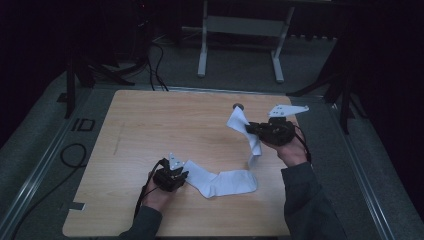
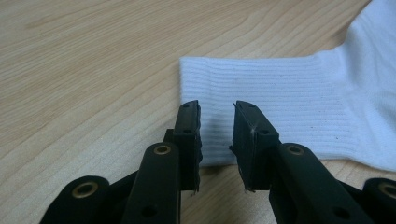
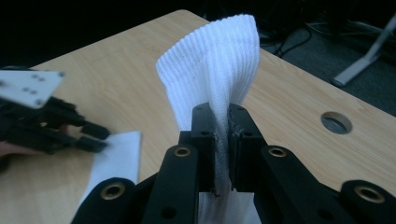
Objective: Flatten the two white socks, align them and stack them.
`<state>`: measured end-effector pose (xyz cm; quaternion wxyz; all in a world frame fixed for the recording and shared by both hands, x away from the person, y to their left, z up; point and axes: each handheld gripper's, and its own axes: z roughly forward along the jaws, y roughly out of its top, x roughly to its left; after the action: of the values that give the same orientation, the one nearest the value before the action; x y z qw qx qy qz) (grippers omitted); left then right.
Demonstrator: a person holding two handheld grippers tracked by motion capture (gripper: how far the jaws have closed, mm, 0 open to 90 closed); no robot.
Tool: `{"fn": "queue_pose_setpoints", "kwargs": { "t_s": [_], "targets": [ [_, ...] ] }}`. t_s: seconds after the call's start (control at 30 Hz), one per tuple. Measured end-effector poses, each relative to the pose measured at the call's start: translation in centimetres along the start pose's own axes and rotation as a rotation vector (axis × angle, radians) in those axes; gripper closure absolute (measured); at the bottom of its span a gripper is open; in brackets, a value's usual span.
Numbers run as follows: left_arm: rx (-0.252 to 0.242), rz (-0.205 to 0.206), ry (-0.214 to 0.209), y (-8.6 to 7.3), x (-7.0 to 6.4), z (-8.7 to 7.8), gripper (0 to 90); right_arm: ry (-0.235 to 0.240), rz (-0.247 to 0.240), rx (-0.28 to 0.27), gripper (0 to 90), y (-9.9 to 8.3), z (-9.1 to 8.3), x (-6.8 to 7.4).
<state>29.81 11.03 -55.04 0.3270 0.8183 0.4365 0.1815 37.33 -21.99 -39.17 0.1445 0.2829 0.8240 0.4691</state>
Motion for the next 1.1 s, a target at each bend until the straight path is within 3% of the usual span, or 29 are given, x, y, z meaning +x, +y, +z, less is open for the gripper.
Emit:
{"fn": "queue_pose_setpoints", "kwargs": {
  "t_s": [0.3, 0.47, 0.67, 0.8, 1.1],
  "targets": [
    [-0.002, -0.003, 0.000, 0.1, 0.1, 0.0, 71.2, 0.048, -0.031, -0.012, 82.2, -0.6, -2.0, 2.6],
    [-0.004, -0.006, 0.001, 0.1, 0.1, -0.1, 71.2, 0.071, -0.051, -0.008, 82.2, -0.8, -2.1, 3.9],
    [-0.010, -0.012, 0.005, 0.1, 0.3, -0.2, 71.2, 0.101, -0.050, 0.026, 82.1, -1.7, -0.7, 4.9],
    [-0.016, -0.030, 0.010, 0.1, 0.5, -0.3, 71.2, 0.121, -0.024, 0.078, 82.1, -3.1, 1.8, 5.7],
    [-0.019, -0.047, 0.033, 0.0, 1.3, -0.7, 71.3, 0.125, 0.013, 0.119, 82.0, -4.6, 5.2, 7.7]
  ]
}}
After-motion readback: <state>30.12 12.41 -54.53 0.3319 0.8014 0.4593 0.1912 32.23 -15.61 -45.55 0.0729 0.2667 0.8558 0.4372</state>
